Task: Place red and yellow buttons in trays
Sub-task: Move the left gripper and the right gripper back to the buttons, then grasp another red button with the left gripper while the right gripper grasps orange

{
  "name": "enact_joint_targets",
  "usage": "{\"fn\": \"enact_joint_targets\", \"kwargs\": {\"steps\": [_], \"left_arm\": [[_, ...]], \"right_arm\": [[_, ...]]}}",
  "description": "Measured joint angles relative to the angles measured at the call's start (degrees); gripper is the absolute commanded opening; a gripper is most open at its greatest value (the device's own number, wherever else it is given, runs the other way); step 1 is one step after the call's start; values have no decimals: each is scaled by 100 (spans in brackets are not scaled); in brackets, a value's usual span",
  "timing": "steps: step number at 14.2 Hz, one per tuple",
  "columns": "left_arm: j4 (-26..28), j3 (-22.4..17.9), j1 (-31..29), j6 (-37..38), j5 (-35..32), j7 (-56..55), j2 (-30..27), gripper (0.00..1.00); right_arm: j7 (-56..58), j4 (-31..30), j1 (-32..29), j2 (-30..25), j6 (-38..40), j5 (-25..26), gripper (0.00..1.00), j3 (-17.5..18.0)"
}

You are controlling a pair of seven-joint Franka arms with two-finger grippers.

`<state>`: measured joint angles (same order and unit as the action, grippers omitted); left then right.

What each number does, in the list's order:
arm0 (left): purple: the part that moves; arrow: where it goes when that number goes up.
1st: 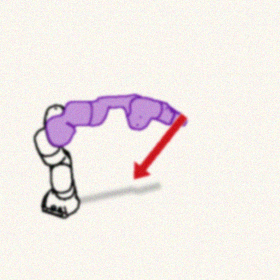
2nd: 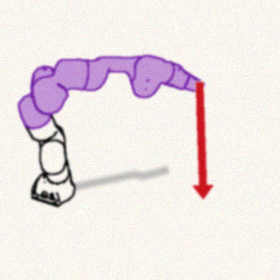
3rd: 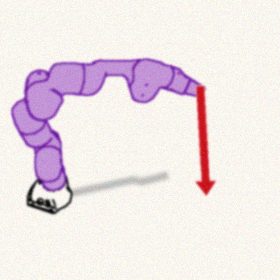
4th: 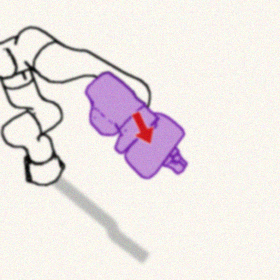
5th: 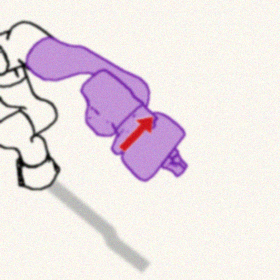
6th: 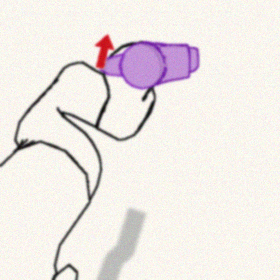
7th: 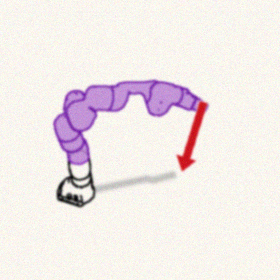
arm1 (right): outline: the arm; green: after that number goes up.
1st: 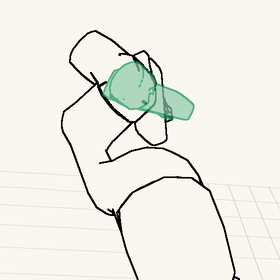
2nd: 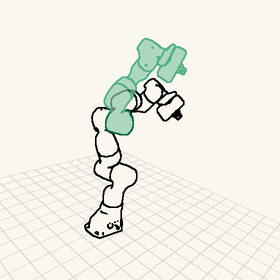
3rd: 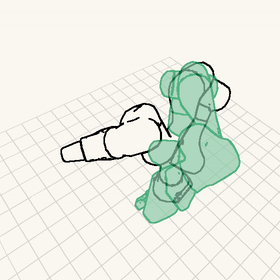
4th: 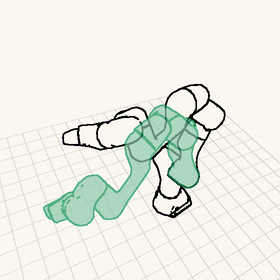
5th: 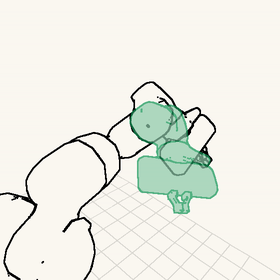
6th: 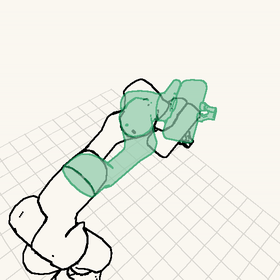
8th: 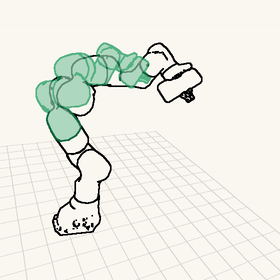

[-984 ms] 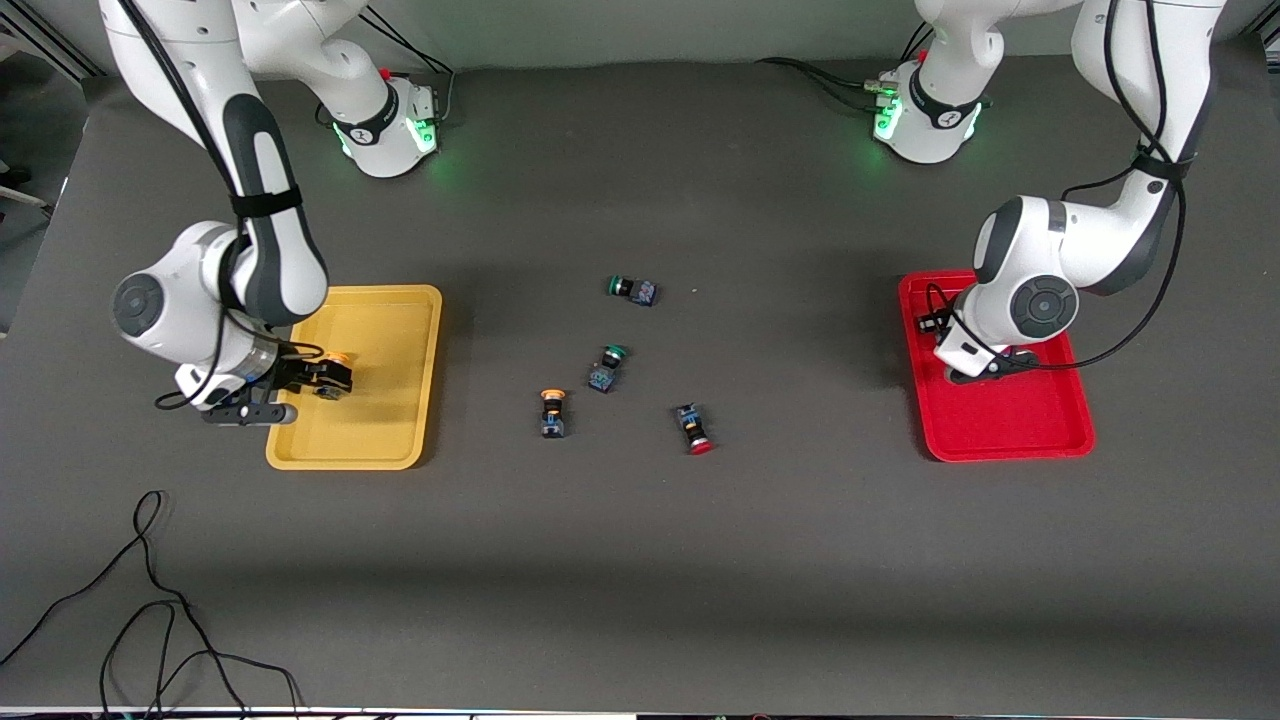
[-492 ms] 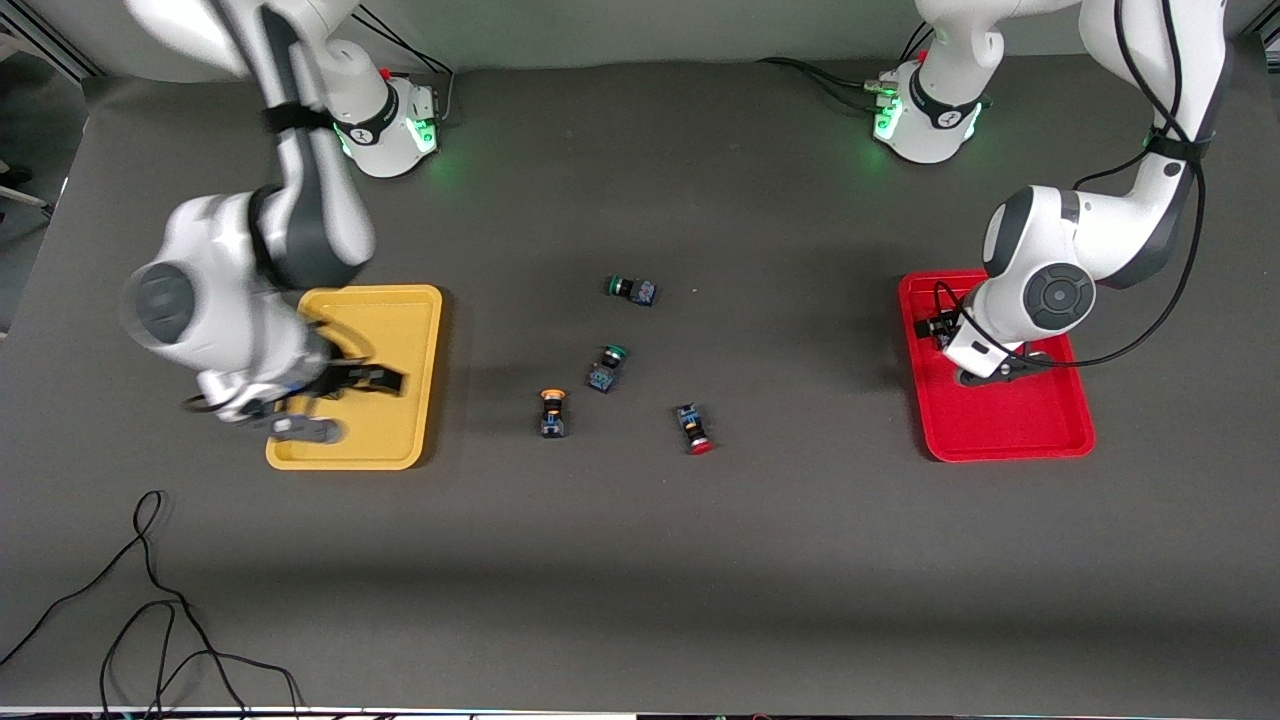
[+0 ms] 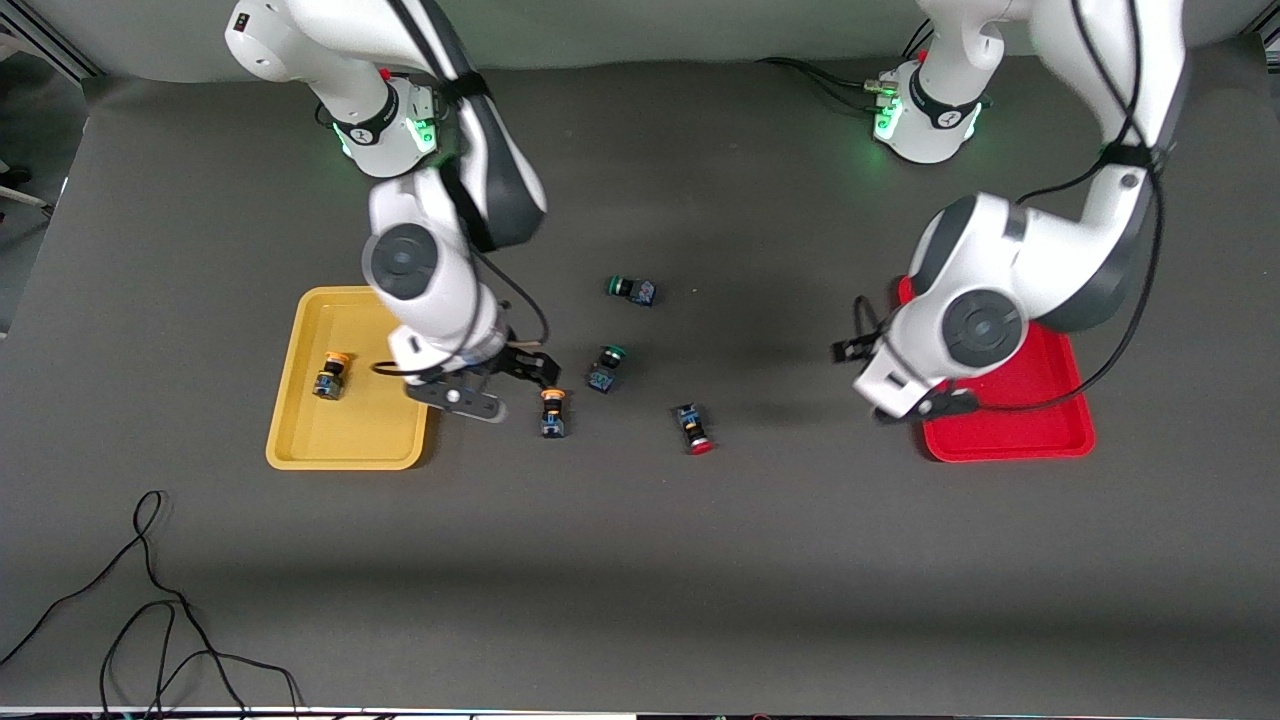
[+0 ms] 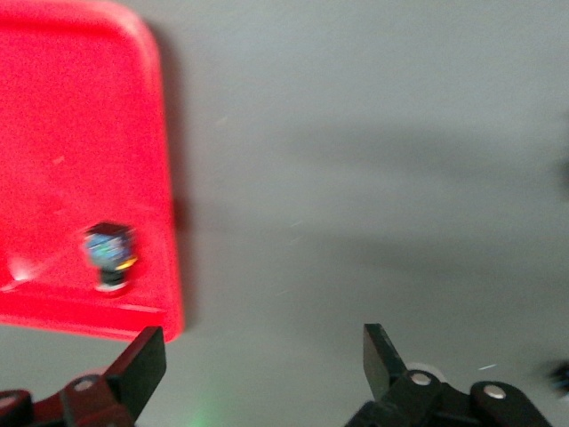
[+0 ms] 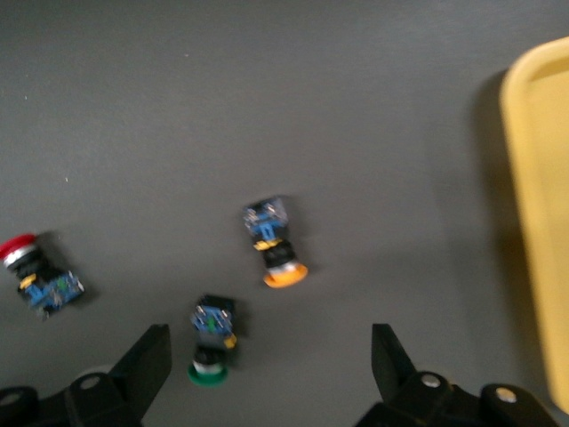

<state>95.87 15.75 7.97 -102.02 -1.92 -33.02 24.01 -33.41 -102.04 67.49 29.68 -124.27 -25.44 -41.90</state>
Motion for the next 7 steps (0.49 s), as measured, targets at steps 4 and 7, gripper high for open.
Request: {"fn": "enact_joint_targets", "kwargs": {"steps": [4, 7], "left_arm": [[-1131, 6, 664, -472, 47, -1428, 1331, 99], [-1366, 11, 1065, -1620, 58, -2816, 1849, 99]], "right_arm": [[-203, -27, -16, 700, -978, -220, 100, 260], [-194, -143, -130, 1111, -1736, -273, 100, 414]]}}
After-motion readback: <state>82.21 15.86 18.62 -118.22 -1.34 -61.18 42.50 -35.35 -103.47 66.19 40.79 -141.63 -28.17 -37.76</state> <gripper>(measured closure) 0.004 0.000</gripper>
